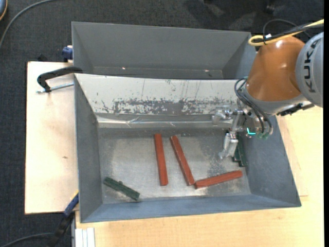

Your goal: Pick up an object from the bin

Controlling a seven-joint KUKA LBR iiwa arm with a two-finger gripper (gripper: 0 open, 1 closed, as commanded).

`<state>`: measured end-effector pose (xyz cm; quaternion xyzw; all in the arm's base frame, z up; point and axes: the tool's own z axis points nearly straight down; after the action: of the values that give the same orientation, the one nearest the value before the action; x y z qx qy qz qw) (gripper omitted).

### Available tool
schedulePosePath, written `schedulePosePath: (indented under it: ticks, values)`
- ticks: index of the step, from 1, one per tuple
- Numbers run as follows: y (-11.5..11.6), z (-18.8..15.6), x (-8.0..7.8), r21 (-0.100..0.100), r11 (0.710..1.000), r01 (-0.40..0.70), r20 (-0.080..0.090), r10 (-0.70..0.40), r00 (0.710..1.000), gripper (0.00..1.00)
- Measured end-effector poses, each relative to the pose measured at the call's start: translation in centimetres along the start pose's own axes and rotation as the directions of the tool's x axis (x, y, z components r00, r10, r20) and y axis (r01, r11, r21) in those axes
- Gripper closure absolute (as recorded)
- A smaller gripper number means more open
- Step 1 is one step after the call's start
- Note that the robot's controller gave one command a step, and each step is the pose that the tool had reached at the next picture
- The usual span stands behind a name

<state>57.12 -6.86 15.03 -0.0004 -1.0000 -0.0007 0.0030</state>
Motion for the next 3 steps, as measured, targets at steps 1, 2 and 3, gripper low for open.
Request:
schedulePosePath:
  ticks: [1, 2, 3]
  values:
    - [-2.6, 8.3, 4.6, 0.000, 0.988, 0.156, 0.001, -0.156, 0.988, 0.00]
    - [2.3, 8.0, 7.3, -0.001, 0.976, 0.216, 0.005, -0.216, 0.976, 0.00]
    - [-1.7, 7.6, 7.8, 0.006, 0.921, 0.389, 0.009, -0.389, 0.921, 0.00]
